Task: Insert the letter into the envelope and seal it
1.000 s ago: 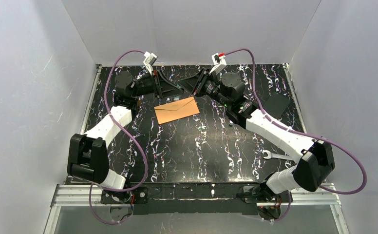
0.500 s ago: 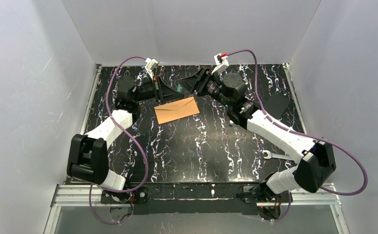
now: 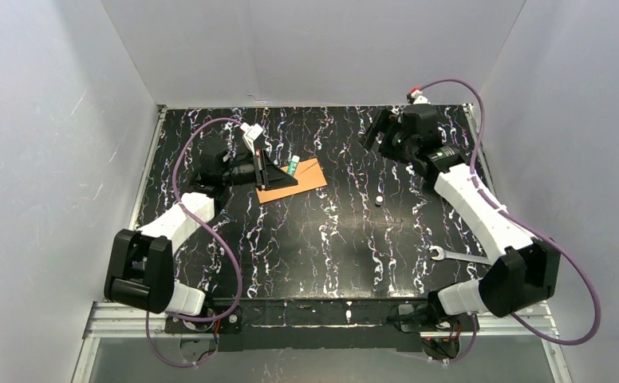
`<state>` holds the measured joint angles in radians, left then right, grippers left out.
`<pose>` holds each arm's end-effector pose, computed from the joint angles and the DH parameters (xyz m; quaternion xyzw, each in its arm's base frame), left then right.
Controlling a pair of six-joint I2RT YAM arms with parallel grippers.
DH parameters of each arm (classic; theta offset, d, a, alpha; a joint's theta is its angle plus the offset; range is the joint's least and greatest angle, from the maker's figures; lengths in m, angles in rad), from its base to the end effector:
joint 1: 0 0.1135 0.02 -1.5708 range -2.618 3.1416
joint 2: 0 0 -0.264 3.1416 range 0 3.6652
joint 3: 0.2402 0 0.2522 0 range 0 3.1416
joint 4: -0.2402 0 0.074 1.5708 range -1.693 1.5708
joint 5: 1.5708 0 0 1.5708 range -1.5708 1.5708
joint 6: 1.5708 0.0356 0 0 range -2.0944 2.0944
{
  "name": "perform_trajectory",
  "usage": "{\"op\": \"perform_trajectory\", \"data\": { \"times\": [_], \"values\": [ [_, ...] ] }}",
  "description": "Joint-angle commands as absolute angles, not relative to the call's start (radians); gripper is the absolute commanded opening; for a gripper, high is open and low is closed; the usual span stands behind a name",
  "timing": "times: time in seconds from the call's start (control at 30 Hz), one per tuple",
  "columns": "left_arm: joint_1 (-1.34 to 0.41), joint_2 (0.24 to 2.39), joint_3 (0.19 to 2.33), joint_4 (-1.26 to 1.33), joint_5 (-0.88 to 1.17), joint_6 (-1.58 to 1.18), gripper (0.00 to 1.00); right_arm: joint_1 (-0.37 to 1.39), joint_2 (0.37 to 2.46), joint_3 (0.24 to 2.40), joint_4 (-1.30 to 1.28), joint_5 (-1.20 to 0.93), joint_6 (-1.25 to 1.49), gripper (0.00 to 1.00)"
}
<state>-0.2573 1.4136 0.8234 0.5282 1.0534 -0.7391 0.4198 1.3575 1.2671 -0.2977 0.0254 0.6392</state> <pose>0.2890 -0.1080 0.2821 0.1840 0.6939 -0.6047 0.3450 0.2880 0.1275 0.3677 0.0979 0.8244 0.2725 0.4864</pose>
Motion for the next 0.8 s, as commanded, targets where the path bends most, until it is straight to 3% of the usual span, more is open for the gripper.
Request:
{"op": "perform_trajectory", "data": {
  "times": [0.0, 0.23, 0.47, 0.67, 0.77],
  "values": [
    [-0.256, 1.328, 0.795, 0.378, 1.031, -0.604, 0.00, 0.394, 1.448, 1.237, -0.684, 0.137, 0.511, 0.90],
    [-0.256, 1.337, 0.784, 0.353, 1.037, -0.601, 0.00, 0.383, 1.601, 1.210, -0.706, 0.152, 0.460, 0.70],
    [-0.256, 1.360, 0.799, 0.349, 1.042, -0.603, 0.00, 0.383, 1.740, 1.251, -0.677, 0.174, 0.426, 0.69],
    [-0.257, 1.371, 0.805, 0.350, 1.039, -0.598, 0.00, 0.383, 1.816, 1.258, -0.626, 0.152, 0.409, 0.53],
    [-0.257, 1.377, 0.805, 0.350, 1.044, -0.596, 0.00, 0.383, 1.832, 1.266, -0.616, 0.175, 0.403, 0.50]
  ]
}}
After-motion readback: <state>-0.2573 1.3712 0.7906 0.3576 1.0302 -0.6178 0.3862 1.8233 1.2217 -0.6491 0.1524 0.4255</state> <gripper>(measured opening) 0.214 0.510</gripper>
